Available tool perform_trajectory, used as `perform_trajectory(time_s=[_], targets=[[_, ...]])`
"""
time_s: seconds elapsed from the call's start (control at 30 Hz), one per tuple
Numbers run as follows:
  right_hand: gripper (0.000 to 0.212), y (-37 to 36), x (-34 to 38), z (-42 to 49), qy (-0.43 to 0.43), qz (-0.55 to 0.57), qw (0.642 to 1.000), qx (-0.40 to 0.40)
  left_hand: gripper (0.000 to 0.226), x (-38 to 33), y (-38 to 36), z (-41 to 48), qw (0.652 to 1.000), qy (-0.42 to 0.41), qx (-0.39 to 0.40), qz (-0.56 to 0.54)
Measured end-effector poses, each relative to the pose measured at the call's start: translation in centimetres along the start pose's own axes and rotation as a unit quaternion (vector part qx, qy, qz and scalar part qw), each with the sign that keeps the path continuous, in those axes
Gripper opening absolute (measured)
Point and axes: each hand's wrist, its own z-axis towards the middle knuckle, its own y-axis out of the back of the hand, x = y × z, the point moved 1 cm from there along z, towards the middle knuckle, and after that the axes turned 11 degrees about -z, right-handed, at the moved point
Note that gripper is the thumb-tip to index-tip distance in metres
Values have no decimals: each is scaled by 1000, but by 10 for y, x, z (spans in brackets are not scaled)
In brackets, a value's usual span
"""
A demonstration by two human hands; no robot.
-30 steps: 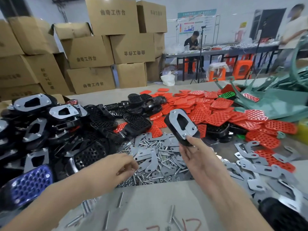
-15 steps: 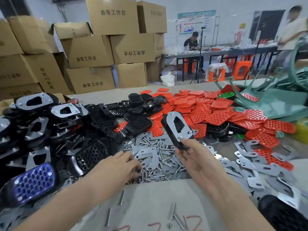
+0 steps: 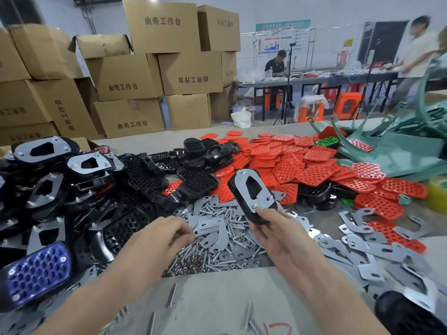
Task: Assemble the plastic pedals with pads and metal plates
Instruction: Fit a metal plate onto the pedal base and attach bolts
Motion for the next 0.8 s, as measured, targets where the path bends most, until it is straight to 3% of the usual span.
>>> perform_trajectory(time_s=[0.17,0.27,0.43,0.8], targets=[[45,-2,0,-1,4,-15,1000,-2,15,-18,-15,11,977,44,-67,-196],[42,-5,-1,-3,26,-49,998,15,17,-44,-27,19,961,26,-106,-253],[42,-9,-4,-6,62,-123,990,29,14,-77,-42,21,954,-46,-137,-264],[34,-6,-11,-3,92,-177,980,16,5,-66,-50,18,958,-57,-155,-235]])
